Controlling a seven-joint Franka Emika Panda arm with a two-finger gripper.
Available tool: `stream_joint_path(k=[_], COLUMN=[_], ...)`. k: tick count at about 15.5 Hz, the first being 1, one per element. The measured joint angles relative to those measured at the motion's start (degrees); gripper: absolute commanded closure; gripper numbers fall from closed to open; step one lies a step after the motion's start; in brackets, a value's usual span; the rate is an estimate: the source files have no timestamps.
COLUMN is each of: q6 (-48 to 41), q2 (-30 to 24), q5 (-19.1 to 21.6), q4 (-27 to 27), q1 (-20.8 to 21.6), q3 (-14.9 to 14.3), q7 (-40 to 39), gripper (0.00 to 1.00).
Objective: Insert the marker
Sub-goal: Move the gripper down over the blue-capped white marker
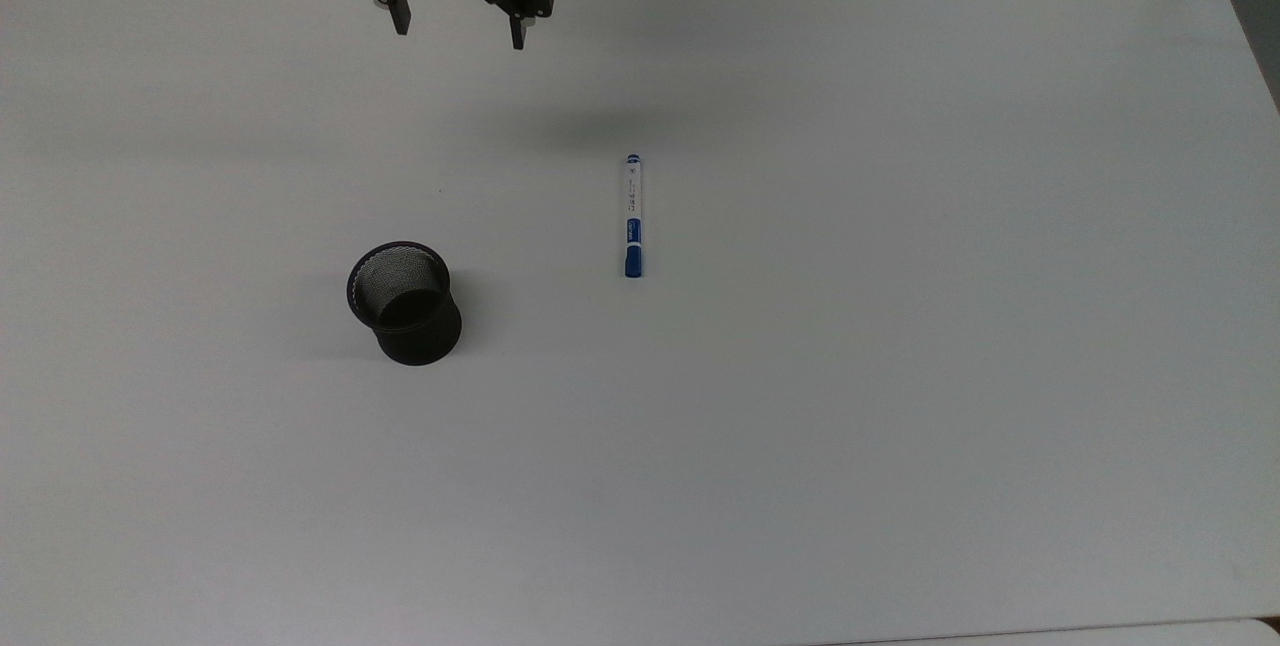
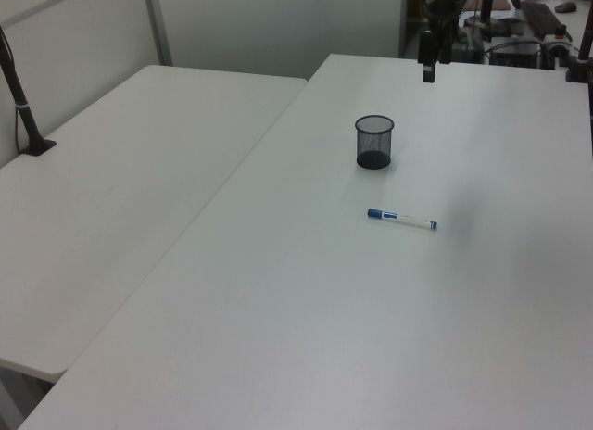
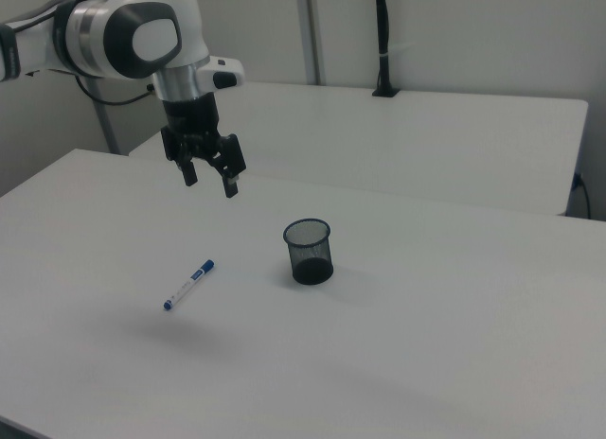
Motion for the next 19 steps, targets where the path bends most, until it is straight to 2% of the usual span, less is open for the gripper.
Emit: stream_joint_path(k=[4, 15, 19], q6=[0.0, 0.0, 0.0], q2=[0.2, 1.5, 4.4], q5=[0.0, 0.0, 0.1], q4=[0.0, 0.0, 0.2], q1=[0.0, 0.2, 2.7], q3=[0.0, 0.2, 0.4], q7=[-3.1, -3.3, -2.3], gripper=[0.00, 0.00, 0.00])
